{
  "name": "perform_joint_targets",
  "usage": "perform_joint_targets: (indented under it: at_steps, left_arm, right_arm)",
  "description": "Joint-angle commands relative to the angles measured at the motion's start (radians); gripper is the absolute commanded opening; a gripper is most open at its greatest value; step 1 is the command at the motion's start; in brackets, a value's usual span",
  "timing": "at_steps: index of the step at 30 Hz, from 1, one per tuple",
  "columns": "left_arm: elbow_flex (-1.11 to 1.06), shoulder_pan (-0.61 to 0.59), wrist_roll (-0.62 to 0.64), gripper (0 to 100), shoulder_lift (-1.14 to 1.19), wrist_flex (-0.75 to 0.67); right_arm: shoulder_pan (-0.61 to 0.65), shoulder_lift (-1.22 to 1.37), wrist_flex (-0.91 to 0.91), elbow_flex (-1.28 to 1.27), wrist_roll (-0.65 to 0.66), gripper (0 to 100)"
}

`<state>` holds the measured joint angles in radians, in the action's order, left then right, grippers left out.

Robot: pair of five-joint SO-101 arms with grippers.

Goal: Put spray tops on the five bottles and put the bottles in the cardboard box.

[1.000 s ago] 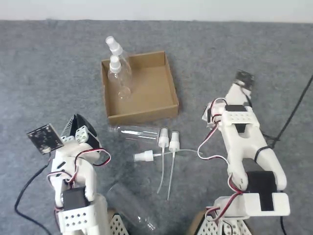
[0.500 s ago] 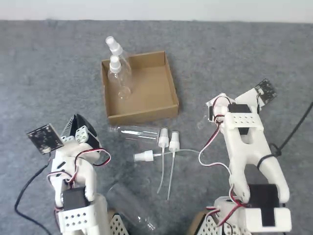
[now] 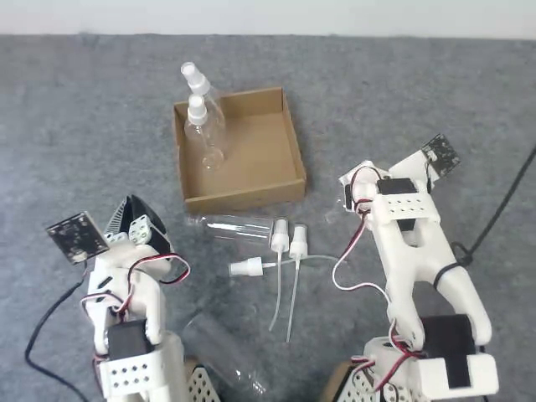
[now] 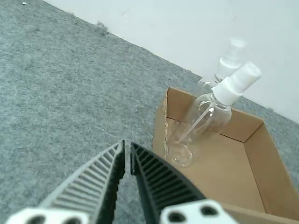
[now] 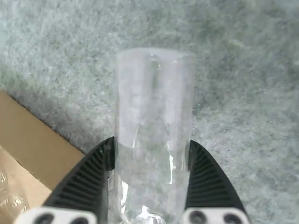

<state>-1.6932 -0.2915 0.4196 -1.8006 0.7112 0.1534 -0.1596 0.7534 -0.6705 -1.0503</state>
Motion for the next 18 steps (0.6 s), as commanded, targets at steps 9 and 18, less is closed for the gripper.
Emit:
perform_joint_targets:
  at_steps: [9, 18]
  left_arm:
    - [0.008, -0.005, -0.011, 1, 0.000, -0.035]
    - [0.008, -0.005, -0.011, 1, 0.000, -0.034]
  right_arm:
    - [0.027, -0.064, 0.077, 0.041, -0.011, 26.2]
    - [0.105, -0.179, 0.282, 0.133, 0.003, 27.0]
